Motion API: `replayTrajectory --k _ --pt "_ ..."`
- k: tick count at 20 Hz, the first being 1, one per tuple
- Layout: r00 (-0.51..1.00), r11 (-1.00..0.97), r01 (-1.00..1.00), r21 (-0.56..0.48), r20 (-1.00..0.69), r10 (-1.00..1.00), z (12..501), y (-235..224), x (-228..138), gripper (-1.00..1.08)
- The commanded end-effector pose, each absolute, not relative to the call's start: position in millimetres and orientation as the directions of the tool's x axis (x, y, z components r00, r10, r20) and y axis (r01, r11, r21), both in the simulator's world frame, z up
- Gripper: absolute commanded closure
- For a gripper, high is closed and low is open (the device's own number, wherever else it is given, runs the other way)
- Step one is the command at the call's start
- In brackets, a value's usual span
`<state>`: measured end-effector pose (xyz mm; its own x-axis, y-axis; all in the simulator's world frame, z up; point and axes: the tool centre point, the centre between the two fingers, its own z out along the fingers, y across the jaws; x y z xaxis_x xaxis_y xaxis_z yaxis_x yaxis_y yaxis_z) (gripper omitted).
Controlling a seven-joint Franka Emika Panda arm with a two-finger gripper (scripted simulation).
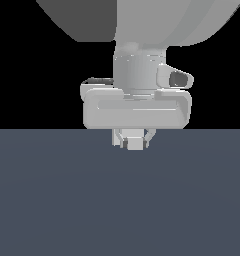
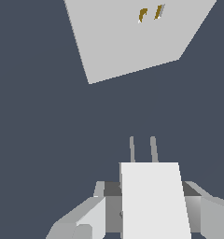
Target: Plug the charger into the wall socket.
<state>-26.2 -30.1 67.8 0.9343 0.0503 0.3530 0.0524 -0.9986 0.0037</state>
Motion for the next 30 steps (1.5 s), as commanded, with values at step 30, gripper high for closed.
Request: replayTrajectory --k 30 --pt "0.870 -0.927 0.375 0.000 0.345 0.352 100.5 -55.9 18.1 1.08"
